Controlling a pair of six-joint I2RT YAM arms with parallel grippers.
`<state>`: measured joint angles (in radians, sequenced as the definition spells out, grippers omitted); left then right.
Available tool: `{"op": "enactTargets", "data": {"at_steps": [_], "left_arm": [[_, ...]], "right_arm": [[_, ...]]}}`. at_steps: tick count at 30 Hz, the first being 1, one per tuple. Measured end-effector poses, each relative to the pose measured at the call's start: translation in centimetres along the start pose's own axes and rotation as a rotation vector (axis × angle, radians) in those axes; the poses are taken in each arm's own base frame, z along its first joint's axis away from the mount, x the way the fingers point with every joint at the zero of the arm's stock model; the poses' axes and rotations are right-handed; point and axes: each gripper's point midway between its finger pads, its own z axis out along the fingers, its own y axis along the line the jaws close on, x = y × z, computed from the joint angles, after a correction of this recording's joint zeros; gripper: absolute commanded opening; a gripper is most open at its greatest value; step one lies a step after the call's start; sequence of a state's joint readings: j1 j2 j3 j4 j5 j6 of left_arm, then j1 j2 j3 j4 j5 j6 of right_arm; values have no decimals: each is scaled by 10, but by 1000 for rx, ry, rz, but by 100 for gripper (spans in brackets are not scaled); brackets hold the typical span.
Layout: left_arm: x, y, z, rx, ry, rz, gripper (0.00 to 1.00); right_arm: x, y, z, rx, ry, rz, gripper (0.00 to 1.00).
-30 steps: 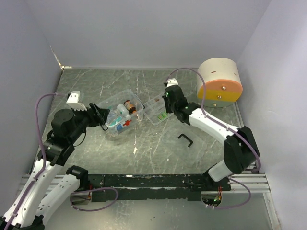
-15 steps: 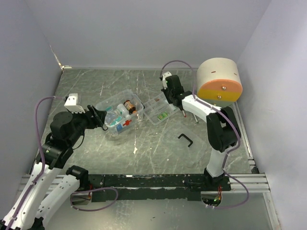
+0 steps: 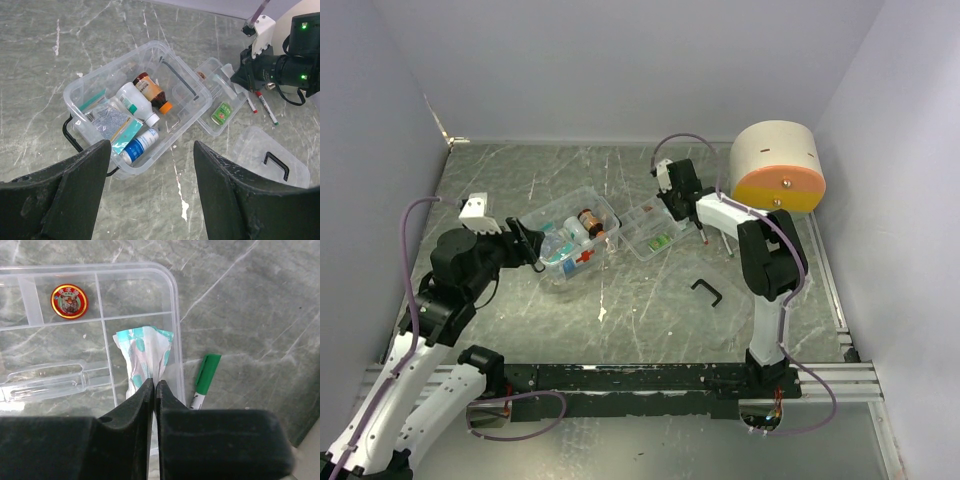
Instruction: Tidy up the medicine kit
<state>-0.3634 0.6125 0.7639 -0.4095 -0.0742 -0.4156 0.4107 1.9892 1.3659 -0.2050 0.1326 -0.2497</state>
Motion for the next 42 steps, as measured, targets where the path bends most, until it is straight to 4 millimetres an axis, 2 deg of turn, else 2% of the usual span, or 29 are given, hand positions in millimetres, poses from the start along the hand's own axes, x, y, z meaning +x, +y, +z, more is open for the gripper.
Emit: {"op": "enactTargets", "data": {"at_steps": [4, 8, 17, 28, 31, 34, 37, 42], "left_arm": [[2, 1, 2, -3, 10, 1, 78], [3, 1, 3, -4, 16, 1, 78], [5, 0, 4, -1, 22, 2, 78], [5, -2, 3, 13, 24, 3, 77], [8, -8, 3, 53, 43, 21, 75], [13, -18, 5, 113, 77, 45, 73], [12, -34, 10, 190, 112, 69, 71], [7, -61, 26, 303, 151, 85, 69]], "right_arm": [[7, 2, 7, -9, 26, -9, 23], [13, 4, 9, -17, 50, -18, 27], [7, -1, 5, 7, 39, 7, 19], [-14, -8, -15, 40, -32, 115, 13], [-12, -11, -15, 65, -29, 141, 12], [-12, -11, -18, 69, -25, 186, 15], [-15, -7, -35, 51, -48, 262, 19], [-34, -8, -93, 21, -165, 416, 26]]}}
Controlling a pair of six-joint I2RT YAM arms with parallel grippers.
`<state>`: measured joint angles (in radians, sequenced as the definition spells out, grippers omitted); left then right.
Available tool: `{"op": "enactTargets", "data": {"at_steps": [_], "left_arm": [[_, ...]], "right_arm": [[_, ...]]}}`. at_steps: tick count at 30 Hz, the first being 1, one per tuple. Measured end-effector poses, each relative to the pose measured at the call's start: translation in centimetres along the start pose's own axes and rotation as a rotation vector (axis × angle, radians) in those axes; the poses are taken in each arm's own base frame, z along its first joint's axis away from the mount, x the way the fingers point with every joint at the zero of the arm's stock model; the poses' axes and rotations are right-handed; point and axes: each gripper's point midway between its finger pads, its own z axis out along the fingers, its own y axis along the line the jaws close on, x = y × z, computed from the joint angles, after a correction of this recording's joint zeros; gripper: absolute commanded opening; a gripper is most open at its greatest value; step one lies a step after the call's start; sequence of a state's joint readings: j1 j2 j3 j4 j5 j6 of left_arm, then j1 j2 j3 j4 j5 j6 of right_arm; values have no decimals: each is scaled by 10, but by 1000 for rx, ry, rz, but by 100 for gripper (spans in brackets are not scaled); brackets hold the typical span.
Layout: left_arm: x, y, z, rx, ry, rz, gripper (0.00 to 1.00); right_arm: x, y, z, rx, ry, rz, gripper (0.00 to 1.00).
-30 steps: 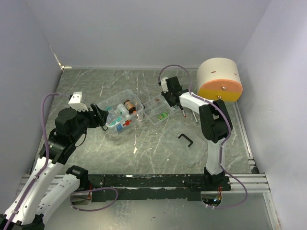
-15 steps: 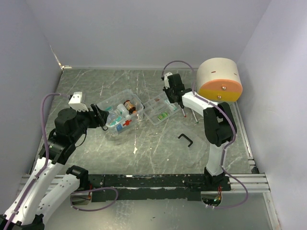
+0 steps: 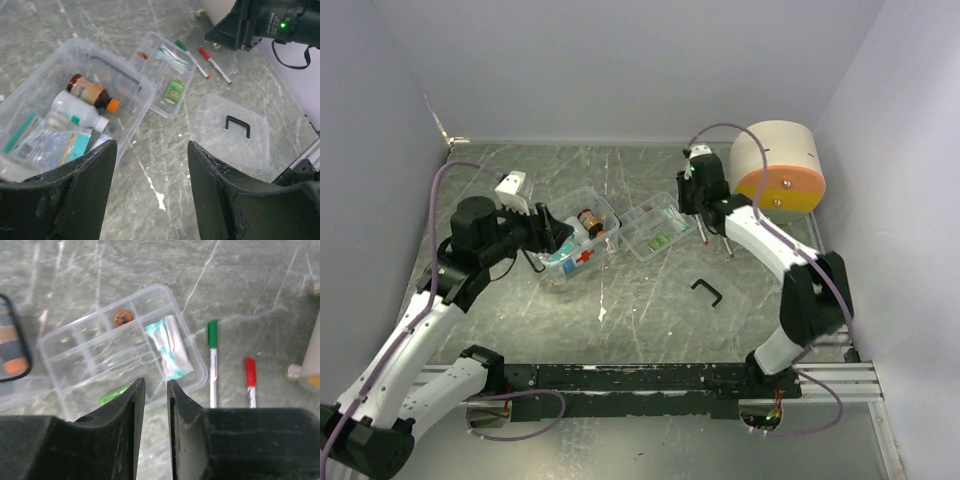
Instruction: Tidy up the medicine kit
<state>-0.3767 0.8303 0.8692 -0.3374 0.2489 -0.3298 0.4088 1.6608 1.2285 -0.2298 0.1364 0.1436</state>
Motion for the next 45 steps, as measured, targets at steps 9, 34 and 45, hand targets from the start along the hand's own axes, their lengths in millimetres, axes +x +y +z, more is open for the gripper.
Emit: {"op": "enactTargets", "data": {"at_steps": [9, 34, 45], "left_arm": [[-5, -65, 62, 165, 113, 64, 76], [135, -58, 284, 33, 577, 378, 65], [155, -37, 298, 1, 635, 457, 54]], "right_arm": [[30, 9, -72, -79, -66, 203, 31], [80, -6, -113, -26, -86, 441, 34], [81, -4, -113, -35, -80, 447, 34]]}}
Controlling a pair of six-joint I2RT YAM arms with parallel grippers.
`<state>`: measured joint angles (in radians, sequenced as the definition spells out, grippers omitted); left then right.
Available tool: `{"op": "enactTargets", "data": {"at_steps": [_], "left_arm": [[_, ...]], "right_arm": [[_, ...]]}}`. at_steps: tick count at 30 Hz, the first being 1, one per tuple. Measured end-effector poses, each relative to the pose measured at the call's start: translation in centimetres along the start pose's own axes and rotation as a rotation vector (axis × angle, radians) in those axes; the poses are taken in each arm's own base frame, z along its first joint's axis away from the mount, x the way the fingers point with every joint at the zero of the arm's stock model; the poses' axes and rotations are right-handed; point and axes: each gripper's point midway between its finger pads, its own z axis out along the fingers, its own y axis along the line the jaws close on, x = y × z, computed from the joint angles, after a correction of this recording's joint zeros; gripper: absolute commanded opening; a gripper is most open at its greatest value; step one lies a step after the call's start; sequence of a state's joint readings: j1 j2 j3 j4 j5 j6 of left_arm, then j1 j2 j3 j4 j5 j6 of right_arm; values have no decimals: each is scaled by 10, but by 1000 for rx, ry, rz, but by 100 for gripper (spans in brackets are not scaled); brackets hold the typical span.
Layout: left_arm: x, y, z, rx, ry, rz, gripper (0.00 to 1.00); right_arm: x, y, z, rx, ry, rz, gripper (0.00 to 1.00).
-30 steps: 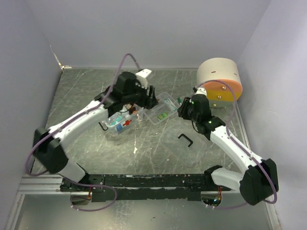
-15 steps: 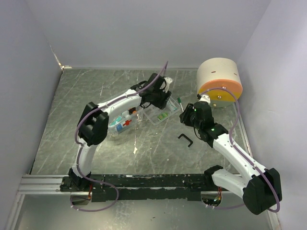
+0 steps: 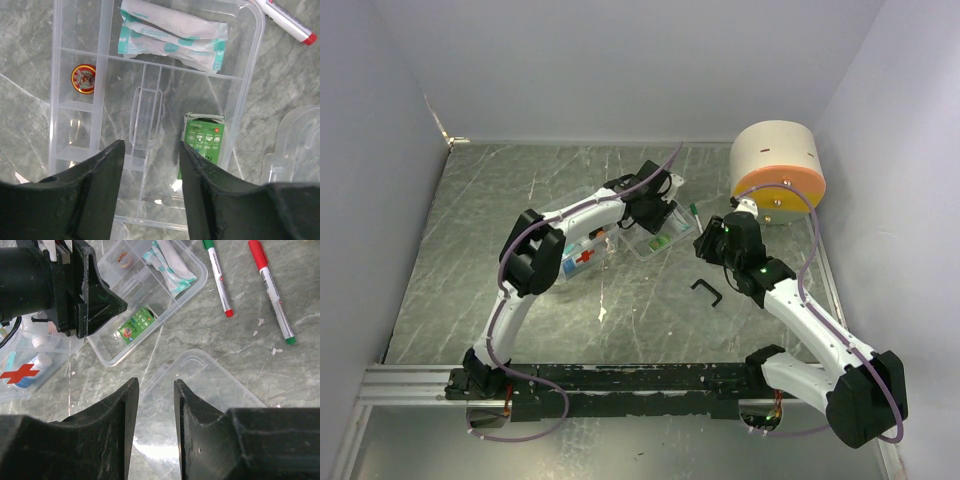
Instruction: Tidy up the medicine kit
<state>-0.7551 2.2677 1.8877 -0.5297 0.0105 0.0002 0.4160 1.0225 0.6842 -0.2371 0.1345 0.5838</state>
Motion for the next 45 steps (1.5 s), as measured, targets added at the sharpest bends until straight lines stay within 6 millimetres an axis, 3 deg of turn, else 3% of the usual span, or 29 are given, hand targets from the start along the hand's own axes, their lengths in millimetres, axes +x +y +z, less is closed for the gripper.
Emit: {"op": "enactTargets", "data": {"at_steps": [8, 16, 27, 35, 45], "left_arm": [[7, 5, 16, -3, 23, 19, 54], [7, 10, 27, -6, 28, 32, 38], [10, 14, 32, -16, 39, 71, 46], [15, 16, 36, -24, 50, 86, 28], [12, 15, 34, -18, 44, 85, 26]], "right_arm": [[3, -1, 2, 2, 12, 0, 34], [4, 1, 2, -3, 18, 6, 33], [7, -2, 3, 8, 28, 3, 32], [7, -2, 3, 9, 28, 3, 31], [7, -5, 2, 23, 27, 2, 31]]}}
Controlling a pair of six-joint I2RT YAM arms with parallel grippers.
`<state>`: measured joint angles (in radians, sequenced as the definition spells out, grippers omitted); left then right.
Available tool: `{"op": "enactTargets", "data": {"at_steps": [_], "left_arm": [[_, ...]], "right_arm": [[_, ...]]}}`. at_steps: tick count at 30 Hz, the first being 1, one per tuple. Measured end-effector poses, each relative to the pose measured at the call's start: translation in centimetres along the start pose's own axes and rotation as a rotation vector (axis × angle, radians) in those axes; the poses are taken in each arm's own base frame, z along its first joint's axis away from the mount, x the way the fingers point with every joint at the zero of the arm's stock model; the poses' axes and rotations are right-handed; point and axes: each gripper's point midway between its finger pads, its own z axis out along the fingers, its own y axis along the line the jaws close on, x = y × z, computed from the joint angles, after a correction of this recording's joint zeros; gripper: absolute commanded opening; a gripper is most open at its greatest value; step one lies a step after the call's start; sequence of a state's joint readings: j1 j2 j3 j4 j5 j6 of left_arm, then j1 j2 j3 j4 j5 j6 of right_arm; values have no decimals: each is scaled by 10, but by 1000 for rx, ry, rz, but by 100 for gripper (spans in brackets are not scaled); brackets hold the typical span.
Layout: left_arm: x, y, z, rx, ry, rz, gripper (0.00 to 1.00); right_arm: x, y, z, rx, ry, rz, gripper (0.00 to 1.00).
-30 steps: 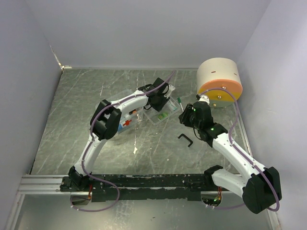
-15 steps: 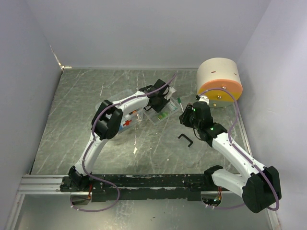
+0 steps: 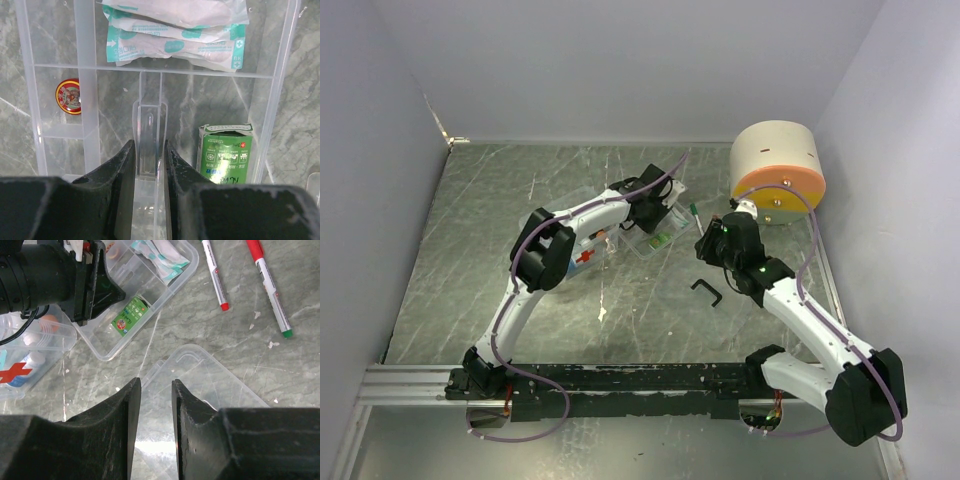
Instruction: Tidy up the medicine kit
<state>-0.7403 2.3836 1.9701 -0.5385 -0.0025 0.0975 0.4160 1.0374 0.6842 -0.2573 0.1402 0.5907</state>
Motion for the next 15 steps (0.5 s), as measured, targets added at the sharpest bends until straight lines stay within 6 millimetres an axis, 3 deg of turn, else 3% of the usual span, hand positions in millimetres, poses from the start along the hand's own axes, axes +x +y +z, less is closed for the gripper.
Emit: {"op": "enactTargets", "data": {"at_steps": [5, 15], "left_arm": [[-6, -1, -6, 8, -10, -11, 27], [-46, -3, -22, 30, -109, -29, 26]], "right_arm": [[-3, 0, -3, 0, -14, 2, 31], [-9, 0, -9, -2, -39, 6, 31]]}}
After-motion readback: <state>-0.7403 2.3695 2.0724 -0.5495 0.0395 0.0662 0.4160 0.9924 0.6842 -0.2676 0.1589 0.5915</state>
